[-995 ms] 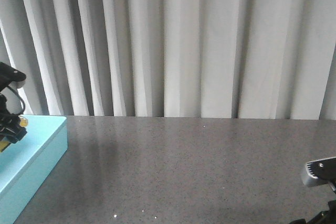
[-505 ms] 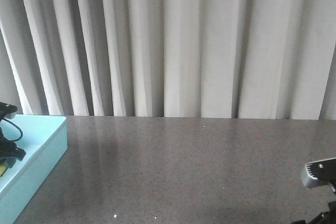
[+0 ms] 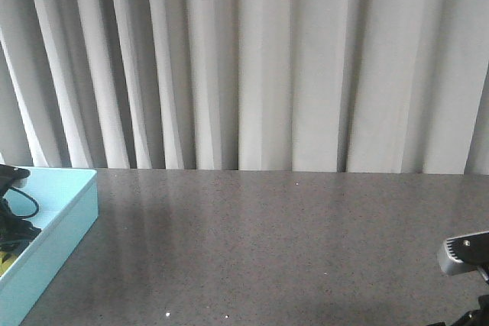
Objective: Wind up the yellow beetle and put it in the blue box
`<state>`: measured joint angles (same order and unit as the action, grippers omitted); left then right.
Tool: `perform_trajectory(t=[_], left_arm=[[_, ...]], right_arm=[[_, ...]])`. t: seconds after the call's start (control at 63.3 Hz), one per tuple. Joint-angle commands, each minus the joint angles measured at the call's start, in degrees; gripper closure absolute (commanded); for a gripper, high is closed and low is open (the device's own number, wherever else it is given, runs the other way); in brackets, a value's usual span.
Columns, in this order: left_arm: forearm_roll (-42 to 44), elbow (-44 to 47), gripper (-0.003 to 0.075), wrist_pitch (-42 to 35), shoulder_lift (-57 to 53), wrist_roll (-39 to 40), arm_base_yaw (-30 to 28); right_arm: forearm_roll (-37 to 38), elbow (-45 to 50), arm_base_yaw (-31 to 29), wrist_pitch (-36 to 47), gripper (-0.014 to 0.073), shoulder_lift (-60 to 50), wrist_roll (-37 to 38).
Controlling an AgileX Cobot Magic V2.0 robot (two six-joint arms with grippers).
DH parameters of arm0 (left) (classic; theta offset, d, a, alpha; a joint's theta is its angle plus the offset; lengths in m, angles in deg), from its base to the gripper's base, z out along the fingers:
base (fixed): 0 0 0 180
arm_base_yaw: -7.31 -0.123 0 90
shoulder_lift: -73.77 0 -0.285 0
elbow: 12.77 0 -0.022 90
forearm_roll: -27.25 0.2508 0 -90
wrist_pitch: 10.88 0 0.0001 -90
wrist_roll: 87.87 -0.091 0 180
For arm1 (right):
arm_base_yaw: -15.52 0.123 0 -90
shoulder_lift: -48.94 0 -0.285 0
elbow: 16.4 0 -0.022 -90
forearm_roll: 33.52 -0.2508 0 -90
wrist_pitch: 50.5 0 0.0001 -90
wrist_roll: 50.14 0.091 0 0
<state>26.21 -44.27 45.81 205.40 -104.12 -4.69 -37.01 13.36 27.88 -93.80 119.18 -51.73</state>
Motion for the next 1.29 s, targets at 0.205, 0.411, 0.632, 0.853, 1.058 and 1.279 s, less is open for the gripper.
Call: perform_trajectory(t=[0.205, 0.411, 0.632, 0.853, 1.058, 1.279], left_arm=[[-0.8, -1.5, 0.0207, -1.5, -12.2, 1.0, 0.0], [-3.9, -1.5, 0.0207, -0.6, -19.7, 2.8, 0.0], [-11.9, 0.8, 0.0207, 0.5, -28.3, 1.4, 0.2], [-12.8, 16.6, 0.0207, -2.6, -39.7, 0.0, 0.2], [-10.9, 34.0, 0.0207, -7.5, -53.5, -2.0, 1.7], [-7.9, 46.3, 0.0207, -11.0, -65.4, -0.6, 10.5]], right_arm=[[-0.2, -1.4, 0.1, 1.3, 0.0030, -1.1, -0.5], [-0.2, -1.4, 0.1, 1.2, 0.0030, -1.1, -0.5], [0.1, -1.4, 0.1, 1.7, 0.0030, -2.3, 0.0], [5.4, -1.4, -0.1, 2.1, 0.0030, -6.9, 3.4], [15.5, -1.4, -0.1, 1.7, 0.0030, -9.7, 14.1], [21.4, -1.4, -0.1, -1.7, 0.0030, -15.0, 20.1]])
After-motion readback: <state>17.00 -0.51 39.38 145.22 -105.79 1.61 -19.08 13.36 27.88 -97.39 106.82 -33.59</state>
